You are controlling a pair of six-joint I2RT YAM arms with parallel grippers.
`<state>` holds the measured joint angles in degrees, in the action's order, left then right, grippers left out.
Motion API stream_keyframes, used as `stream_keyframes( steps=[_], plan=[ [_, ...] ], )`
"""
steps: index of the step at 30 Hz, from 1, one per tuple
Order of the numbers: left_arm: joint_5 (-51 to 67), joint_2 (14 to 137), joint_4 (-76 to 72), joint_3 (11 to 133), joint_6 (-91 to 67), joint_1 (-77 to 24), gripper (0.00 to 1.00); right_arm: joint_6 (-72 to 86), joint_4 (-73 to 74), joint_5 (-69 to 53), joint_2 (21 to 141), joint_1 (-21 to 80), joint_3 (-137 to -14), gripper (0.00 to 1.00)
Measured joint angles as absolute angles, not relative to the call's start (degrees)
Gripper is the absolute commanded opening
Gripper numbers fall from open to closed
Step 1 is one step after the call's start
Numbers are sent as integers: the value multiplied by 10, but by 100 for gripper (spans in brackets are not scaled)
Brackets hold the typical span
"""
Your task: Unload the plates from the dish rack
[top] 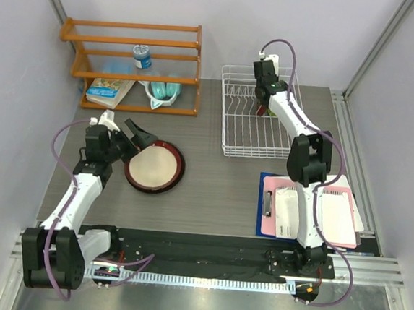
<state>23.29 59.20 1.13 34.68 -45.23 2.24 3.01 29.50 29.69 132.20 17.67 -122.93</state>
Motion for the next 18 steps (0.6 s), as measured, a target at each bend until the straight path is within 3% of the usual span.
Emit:
stream_keyframes(
  steps=[9,18],
  plan=[
    [246,594,18,347,-446,19,99,-10,277,390,1261,217,-1178,1],
    [258,570,6,347,-446,19,99,-10,260,409,1101,240,-1067,1]
  ],
)
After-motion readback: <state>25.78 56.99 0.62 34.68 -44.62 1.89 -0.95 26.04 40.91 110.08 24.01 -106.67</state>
